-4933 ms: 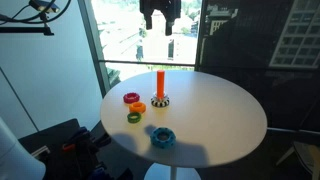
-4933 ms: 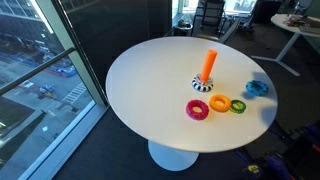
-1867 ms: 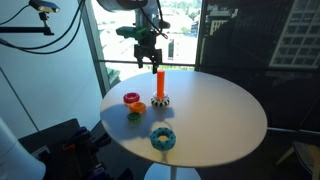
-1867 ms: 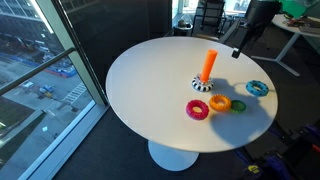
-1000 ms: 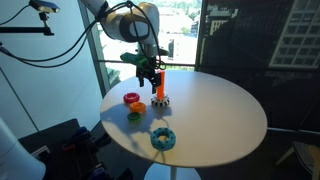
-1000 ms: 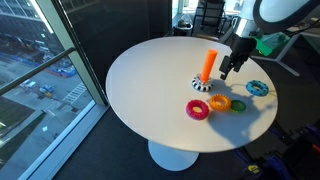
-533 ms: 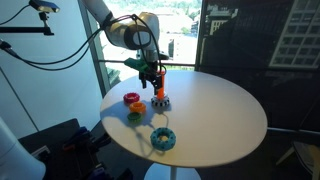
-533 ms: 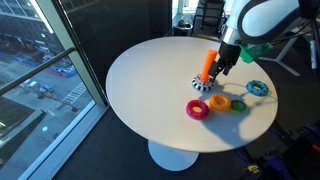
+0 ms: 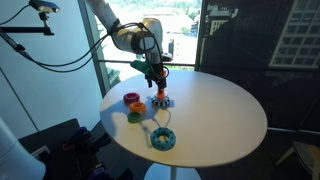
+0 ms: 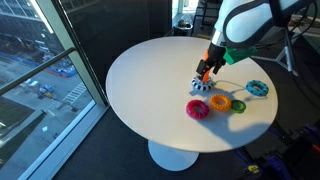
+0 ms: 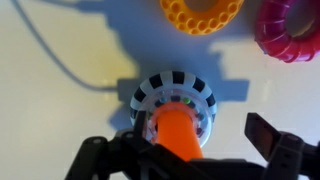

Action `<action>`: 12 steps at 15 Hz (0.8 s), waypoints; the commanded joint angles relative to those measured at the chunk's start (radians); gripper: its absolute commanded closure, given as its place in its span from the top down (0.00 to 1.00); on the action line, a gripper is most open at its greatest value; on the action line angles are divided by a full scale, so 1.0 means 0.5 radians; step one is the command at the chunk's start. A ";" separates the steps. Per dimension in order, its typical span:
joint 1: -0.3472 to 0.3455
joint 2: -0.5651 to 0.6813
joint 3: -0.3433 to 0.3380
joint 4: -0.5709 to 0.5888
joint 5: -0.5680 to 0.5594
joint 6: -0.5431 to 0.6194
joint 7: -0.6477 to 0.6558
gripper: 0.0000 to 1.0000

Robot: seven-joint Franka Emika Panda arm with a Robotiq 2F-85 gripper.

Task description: Take the clear ring off the stack and put it on the table

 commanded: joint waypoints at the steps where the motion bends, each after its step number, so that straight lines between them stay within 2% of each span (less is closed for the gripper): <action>1: 0.025 0.092 -0.037 0.104 -0.049 -0.017 0.131 1.00; 6: 0.019 0.103 -0.058 0.122 -0.041 -0.044 0.192 1.00; 12: 0.001 -0.034 -0.049 -0.004 -0.030 -0.026 0.144 1.00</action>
